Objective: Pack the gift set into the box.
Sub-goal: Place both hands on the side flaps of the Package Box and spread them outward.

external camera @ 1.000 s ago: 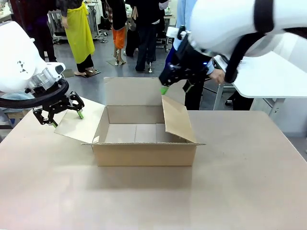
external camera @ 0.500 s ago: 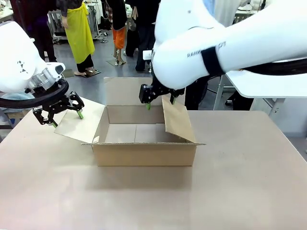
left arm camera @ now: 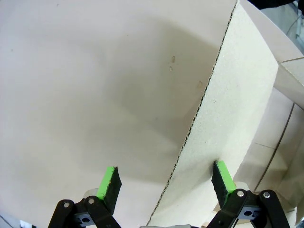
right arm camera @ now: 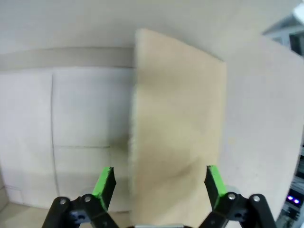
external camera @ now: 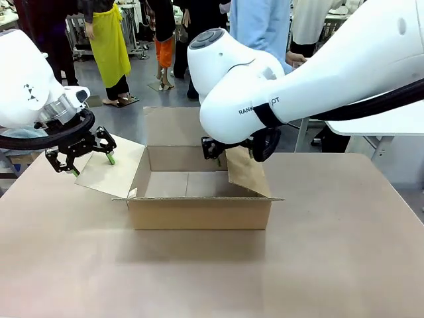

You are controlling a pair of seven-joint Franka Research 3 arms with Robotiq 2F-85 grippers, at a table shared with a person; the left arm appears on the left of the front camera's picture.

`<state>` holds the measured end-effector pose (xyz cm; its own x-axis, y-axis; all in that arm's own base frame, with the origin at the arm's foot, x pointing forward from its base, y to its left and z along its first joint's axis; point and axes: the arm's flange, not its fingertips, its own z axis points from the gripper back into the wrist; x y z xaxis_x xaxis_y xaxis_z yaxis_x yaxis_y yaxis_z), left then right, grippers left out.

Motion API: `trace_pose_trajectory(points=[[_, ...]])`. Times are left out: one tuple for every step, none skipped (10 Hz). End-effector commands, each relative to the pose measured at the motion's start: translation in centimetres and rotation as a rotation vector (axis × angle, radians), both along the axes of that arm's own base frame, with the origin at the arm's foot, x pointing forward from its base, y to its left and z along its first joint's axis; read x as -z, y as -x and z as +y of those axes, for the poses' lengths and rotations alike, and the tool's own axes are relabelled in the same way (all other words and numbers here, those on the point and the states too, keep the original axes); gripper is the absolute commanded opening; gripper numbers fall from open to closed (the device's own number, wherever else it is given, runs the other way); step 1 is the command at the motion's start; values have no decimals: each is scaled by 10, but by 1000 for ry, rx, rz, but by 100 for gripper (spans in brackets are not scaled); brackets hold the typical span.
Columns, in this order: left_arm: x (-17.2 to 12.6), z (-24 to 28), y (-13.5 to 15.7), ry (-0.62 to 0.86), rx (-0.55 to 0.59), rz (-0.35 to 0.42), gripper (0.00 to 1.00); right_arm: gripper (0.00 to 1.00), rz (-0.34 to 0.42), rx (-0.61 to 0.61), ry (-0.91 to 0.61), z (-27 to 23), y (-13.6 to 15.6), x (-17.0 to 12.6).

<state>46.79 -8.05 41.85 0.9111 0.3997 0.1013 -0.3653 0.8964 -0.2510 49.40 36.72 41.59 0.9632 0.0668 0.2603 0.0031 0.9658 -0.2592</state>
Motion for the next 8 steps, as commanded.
trace_pose_trajectory(points=[[-2,0,0,-18,-15,-7,100,100,-87,95,103,-9,-5,-21],[-2,0,0,-18,-15,-7,100,100,-96,106,110,-23,-8,-30],[-2,0,0,-18,-15,-7,100,100,-74,106,88,-37,-11,-38],[-2,0,0,-18,-15,-7,100,100,-61,123,67,-56,-14,-47],[-2,0,0,-18,-15,-7,100,100,-44,140,43,-76,-17,-55],[-2,0,0,-18,-15,-7,100,100,-6,157,25,-102,-21,-61],[-2,0,0,-18,-15,-7,100,100,31,160,-30,-128,-24,-64],[-2,0,0,-18,-15,-7,100,100,44,167,-102,-157,-27,-68]])
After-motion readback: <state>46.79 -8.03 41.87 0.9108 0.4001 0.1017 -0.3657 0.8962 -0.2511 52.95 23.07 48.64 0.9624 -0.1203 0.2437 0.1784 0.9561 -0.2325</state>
